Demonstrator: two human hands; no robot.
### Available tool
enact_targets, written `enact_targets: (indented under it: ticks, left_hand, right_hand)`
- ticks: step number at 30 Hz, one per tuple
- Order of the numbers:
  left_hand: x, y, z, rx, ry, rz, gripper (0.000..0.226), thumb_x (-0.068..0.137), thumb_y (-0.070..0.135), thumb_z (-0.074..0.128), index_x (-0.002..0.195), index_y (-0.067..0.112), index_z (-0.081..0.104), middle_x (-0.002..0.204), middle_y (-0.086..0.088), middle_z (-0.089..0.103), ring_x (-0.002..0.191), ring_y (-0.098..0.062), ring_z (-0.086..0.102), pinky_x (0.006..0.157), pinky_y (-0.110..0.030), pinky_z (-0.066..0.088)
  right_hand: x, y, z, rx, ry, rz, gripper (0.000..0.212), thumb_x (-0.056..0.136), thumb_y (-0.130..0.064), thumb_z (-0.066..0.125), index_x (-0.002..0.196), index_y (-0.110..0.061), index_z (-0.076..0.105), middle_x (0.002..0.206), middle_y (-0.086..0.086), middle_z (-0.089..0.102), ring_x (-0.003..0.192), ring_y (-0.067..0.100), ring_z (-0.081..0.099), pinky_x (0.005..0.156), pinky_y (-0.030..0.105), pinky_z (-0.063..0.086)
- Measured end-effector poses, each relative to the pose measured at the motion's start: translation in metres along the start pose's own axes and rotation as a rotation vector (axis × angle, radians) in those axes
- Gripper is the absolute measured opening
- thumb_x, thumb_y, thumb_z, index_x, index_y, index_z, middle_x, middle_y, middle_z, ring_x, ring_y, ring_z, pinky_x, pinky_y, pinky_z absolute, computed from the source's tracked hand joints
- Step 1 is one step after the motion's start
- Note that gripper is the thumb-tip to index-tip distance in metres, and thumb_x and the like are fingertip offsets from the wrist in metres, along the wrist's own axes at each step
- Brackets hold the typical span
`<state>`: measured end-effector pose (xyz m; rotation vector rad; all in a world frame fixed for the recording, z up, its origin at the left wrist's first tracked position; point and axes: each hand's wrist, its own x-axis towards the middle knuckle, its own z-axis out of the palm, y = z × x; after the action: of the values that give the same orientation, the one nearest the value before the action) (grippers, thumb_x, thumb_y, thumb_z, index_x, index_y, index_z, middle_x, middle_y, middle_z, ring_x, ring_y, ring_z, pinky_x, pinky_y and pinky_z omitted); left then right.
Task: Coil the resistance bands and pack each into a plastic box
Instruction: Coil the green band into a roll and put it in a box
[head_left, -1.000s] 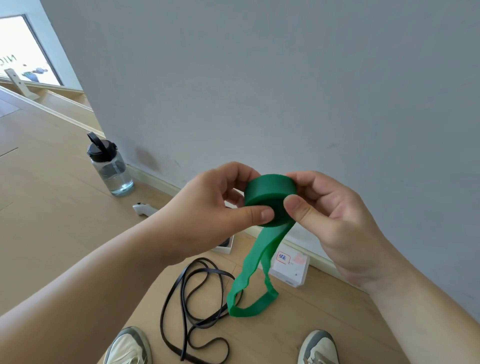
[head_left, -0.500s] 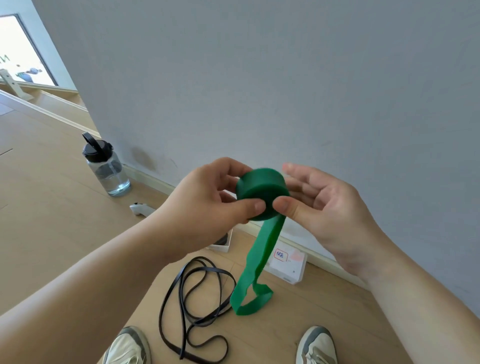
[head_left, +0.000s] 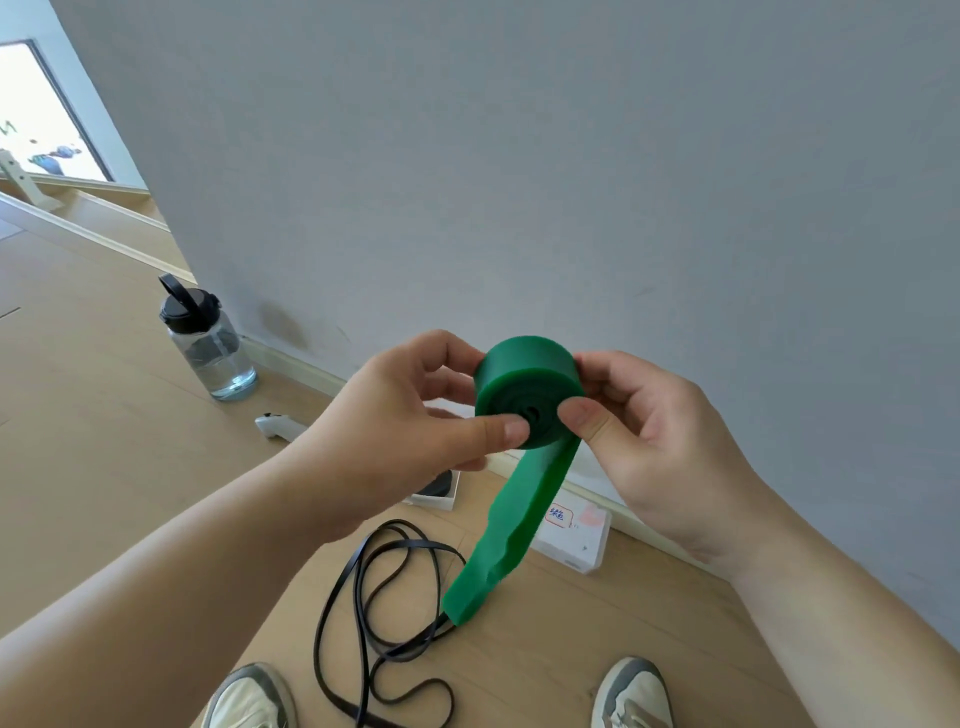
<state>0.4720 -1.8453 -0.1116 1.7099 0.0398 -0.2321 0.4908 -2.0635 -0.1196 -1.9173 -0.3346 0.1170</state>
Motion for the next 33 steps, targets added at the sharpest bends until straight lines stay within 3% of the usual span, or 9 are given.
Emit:
enact_targets:
  ticks: [3, 7, 10, 16, 20, 24, 27, 31, 33]
  left_hand:
    - [-0.001, 0.001, -0.002, 0.428, 0.07, 0.104, 0.046, 0.073, 0.04, 0.091, 0.114, 0.046, 0.069, 0.098, 0.035, 0.067, 0.08, 0.008, 0.067, 0.071, -0.014, 0.05]
    - [0.002, -0.007, 0.0, 0.561, 0.007, 0.28, 0.044, 0.079, 0.026, 0.087, 0.117, 0.042, 0.072, 0.098, 0.017, 0.067, 0.084, -0.005, 0.066, 0.072, -0.016, 0.049]
    - [0.003, -0.006, -0.003, 0.497, 0.072, 0.254, 0.037, 0.079, 0.018, 0.087, 0.108, 0.036, 0.075, 0.093, 0.017, 0.071, 0.08, -0.008, 0.068, 0.074, -0.02, 0.055]
    - [0.002, -0.005, -0.01, 0.101, 0.048, 0.139, 0.031, 0.083, 0.014, 0.085, 0.109, 0.027, 0.073, 0.102, 0.001, 0.079, 0.093, -0.025, 0.076, 0.089, -0.041, 0.062]
    - [0.002, -0.005, -0.007, -0.149, -0.035, 0.053, 0.031, 0.087, 0.007, 0.077, 0.116, 0.006, 0.067, 0.107, -0.011, 0.079, 0.096, -0.024, 0.077, 0.087, -0.033, 0.063]
    - [0.002, -0.009, -0.001, 0.099, -0.02, 0.017, 0.026, 0.086, 0.008, 0.082, 0.108, 0.013, 0.068, 0.101, -0.001, 0.081, 0.093, -0.019, 0.079, 0.089, -0.037, 0.063]
    - [0.002, -0.012, 0.002, 0.026, 0.013, 0.021, 0.027, 0.085, 0.008, 0.083, 0.108, 0.01, 0.068, 0.1, -0.004, 0.081, 0.092, -0.021, 0.079, 0.088, -0.036, 0.063]
    - [0.001, -0.012, 0.001, -0.354, -0.113, -0.049, 0.035, 0.081, 0.006, 0.079, 0.112, 0.0, 0.064, 0.111, -0.02, 0.077, 0.104, -0.034, 0.076, 0.091, -0.037, 0.062]
    - [0.002, -0.014, -0.002, -0.263, -0.139, -0.086, 0.034, 0.079, 0.008, 0.083, 0.108, 0.004, 0.066, 0.11, -0.017, 0.078, 0.106, -0.036, 0.075, 0.096, -0.044, 0.061]
  right_hand:
    - [0.0, -0.004, 0.0, -0.289, -0.021, -0.034, 0.02, 0.099, -0.016, 0.065, 0.113, -0.03, 0.07, 0.102, -0.012, 0.074, 0.096, 0.008, 0.069, 0.085, 0.023, 0.057]
    - [-0.003, -0.002, 0.006, -0.565, -0.059, -0.15, 0.023, 0.095, -0.028, 0.065, 0.116, -0.036, 0.068, 0.103, -0.019, 0.068, 0.099, 0.008, 0.064, 0.086, 0.032, 0.055]
    - [-0.001, -0.003, 0.0, -0.198, -0.034, 0.042, 0.035, 0.09, -0.02, 0.078, 0.121, -0.036, 0.072, 0.107, -0.022, 0.075, 0.104, -0.001, 0.07, 0.095, 0.022, 0.055]
    - [0.003, 0.005, -0.009, 0.184, -0.11, 0.126, 0.035, 0.093, -0.002, 0.067, 0.125, -0.016, 0.07, 0.116, 0.002, 0.078, 0.111, 0.018, 0.074, 0.1, 0.035, 0.058]
    - [0.003, 0.008, -0.01, 0.205, -0.065, 0.108, 0.033, 0.092, 0.002, 0.068, 0.121, -0.014, 0.07, 0.113, 0.006, 0.078, 0.106, 0.022, 0.075, 0.095, 0.037, 0.06]
    - [-0.001, 0.009, -0.008, 0.093, -0.095, 0.086, 0.03, 0.093, 0.005, 0.068, 0.115, -0.016, 0.07, 0.108, -0.001, 0.079, 0.105, 0.013, 0.074, 0.096, 0.025, 0.056]
    - [-0.001, 0.008, -0.006, 0.182, -0.072, 0.105, 0.029, 0.091, 0.002, 0.069, 0.115, -0.014, 0.071, 0.109, 0.002, 0.08, 0.106, 0.016, 0.075, 0.096, 0.03, 0.059]
    - [0.0, 0.001, -0.004, 0.465, -0.015, 0.109, 0.036, 0.08, -0.012, 0.07, 0.116, -0.01, 0.07, 0.109, 0.009, 0.08, 0.103, 0.023, 0.077, 0.088, 0.032, 0.062]
    - [-0.002, 0.001, -0.003, 0.448, -0.028, 0.105, 0.035, 0.08, -0.011, 0.072, 0.114, -0.012, 0.072, 0.108, 0.006, 0.081, 0.103, 0.019, 0.077, 0.088, 0.028, 0.061]
